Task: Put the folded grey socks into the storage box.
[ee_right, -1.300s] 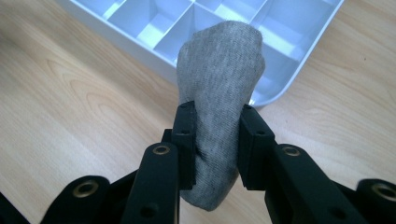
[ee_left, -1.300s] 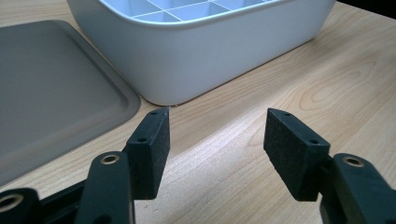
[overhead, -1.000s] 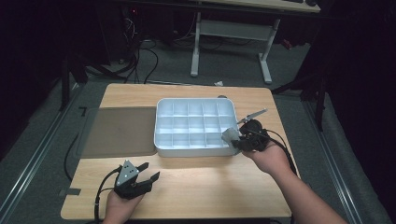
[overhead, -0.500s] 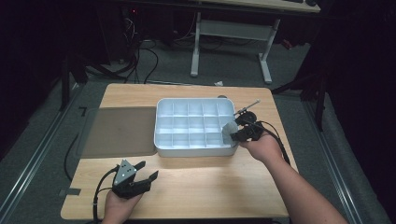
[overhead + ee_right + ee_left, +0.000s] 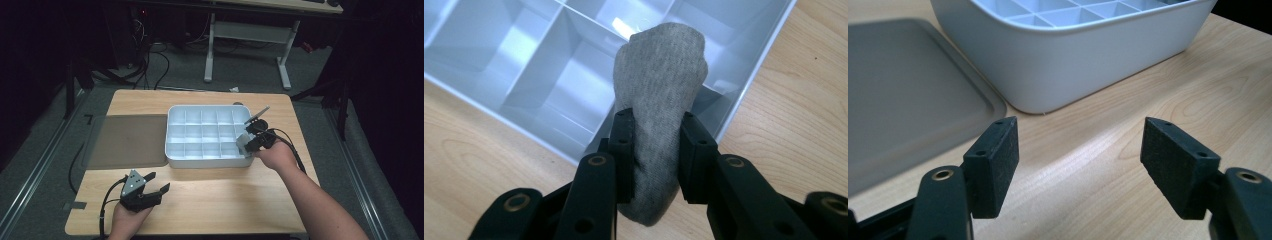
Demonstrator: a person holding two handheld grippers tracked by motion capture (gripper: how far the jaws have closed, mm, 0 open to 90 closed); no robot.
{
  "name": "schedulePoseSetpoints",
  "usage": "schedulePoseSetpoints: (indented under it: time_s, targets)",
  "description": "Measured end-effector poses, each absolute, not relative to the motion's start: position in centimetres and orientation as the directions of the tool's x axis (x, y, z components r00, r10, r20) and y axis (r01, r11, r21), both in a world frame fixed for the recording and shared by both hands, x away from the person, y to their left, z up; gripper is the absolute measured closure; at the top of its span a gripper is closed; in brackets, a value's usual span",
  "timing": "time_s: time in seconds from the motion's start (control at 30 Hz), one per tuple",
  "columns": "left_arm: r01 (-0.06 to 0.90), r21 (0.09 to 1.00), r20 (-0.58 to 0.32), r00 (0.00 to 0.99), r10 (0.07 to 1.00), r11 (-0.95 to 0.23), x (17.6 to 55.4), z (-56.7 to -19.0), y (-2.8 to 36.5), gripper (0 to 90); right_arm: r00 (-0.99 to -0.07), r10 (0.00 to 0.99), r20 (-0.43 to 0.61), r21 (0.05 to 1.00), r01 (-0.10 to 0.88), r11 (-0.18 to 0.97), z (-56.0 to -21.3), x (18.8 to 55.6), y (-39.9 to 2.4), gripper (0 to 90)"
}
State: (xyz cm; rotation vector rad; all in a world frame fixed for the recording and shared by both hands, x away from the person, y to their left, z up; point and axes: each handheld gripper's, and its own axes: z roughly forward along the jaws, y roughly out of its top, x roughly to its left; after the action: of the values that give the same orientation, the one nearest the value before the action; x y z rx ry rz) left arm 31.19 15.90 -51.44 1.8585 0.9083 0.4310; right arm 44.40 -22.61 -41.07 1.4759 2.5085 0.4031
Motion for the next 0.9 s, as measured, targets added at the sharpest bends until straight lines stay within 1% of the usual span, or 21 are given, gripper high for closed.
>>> schedulePoseSetpoints:
  time_s: [0.03,0.17,0.33,0.4,0.47,0.67,0.8,0.9]
  targets:
    - [0.4,0.885,-0.096,0.658,0.747,-0.239,31.2,-51.5,15.9,32.7,-0.466,0.884,-0.035,0.321,0.832,0.452,-41.2,44.7,-22.6,73.4]
    - [0.423,0.876,-0.12,0.652,0.748,-0.229,31.2,-51.8,16.0,32.9,-0.469,0.882,-0.045,0.291,0.839,0.461,-41.4,45.3,-22.4,73.5]
    - [0.392,0.889,-0.083,0.648,0.757,-0.238,31.2,-51.4,16.4,33.1,-0.459,0.886,-0.07,0.238,0.855,0.461,-42.7,45.9,-21.9,74.0]
    - [0.406,0.889,-0.109,0.638,0.763,-0.213,31.3,-51.5,16.5,33.1,-0.469,0.88,-0.074,0.233,0.85,0.472,-42.8,46.0,-21.8,74.2]
    - [0.414,0.887,-0.121,0.635,0.763,-0.204,31.3,-51.6,16.6,33.1,-0.452,0.889,-0.072,0.221,0.862,0.457,-42.8,46.1,-21.8,74.2]
    - [0.4,0.889,-0.093,0.635,0.767,-0.223,31.5,-51.5,16.5,33.1,-0.46,0.883,-0.093,0.192,0.862,0.47,-44.1,46.2,-21.4,74.3]
    - [0.416,0.885,-0.115,0.626,0.772,-0.206,31.4,-51.6,16.7,33.1,-0.47,0.878,-0.094,0.182,0.859,0.479,-44.9,46.3,-21.3,74.3]
    - [0.41,0.889,-0.111,0.625,0.773,-0.204,31.4,-51.5,16.8,33.1,-0.474,0.876,-0.088,0.178,0.858,0.482,-44.9,46.4,-21.4,74.3]
